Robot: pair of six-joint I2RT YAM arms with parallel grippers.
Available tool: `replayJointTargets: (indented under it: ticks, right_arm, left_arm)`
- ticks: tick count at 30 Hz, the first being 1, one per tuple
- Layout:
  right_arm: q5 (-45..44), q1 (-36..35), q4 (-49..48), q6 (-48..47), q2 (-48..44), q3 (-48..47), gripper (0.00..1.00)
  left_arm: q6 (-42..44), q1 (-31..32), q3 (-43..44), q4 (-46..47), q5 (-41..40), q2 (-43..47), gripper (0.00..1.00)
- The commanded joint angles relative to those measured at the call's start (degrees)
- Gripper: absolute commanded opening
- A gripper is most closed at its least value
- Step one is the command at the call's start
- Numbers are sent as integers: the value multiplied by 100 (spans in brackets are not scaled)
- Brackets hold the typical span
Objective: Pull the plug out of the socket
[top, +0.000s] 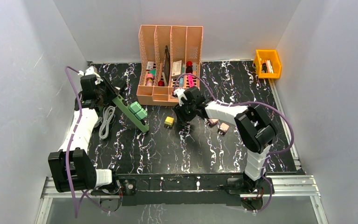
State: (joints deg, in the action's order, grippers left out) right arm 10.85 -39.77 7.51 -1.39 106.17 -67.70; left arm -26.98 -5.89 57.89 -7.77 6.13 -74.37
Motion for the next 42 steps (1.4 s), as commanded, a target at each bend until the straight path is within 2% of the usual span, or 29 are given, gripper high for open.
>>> replayJointTargets:
  ticks: [1, 3, 4, 7, 12, 19, 21, 26, 32, 38, 42]
  right_arm:
    - [90, -11, 170, 86, 31, -228, 50]
    - [41, 14, 118, 247, -36, -168, 31]
    - [51, 59, 49, 361, -89, -108, 27]
    - [453, 277, -387, 969, -351, 224, 26]
    - [873, 605, -1510, 2603, -813, 1085, 27]
    - [927, 739, -3950, 5395, -1002, 2651, 29]
    - [883, 719, -4338, 5833, -905, 2824, 30]
    - [657, 576, -4849, 6301, -680, 2855, 38]
    - [689, 517, -5248, 6576, -43, 2571, 38]
    - [605, 410, -5198, 6493, 130, 2403, 38]
    - [577, 365, -5242, 6469, 305, 2210, 42]
  left_arm:
    - [196, -60, 179, 151, -103, 128, 0]
    - [196, -57, 184, 149, -108, 133, 0]
    - [194, -55, 186, 145, -116, 132, 0]
    - [193, -58, 188, 136, -120, 133, 0]
    - [194, -55, 190, 128, -130, 150, 0]
    - [194, -54, 177, 134, -108, 173, 0]
    - [190, -54, 176, 144, -90, 176, 0]
    - [167, -44, 162, 162, -59, 214, 0]
    - [159, -44, 165, 171, -53, 247, 0]
    - [167, -44, 177, 154, -51, 247, 0]
    - [167, -44, 170, 153, -62, 250, 0]
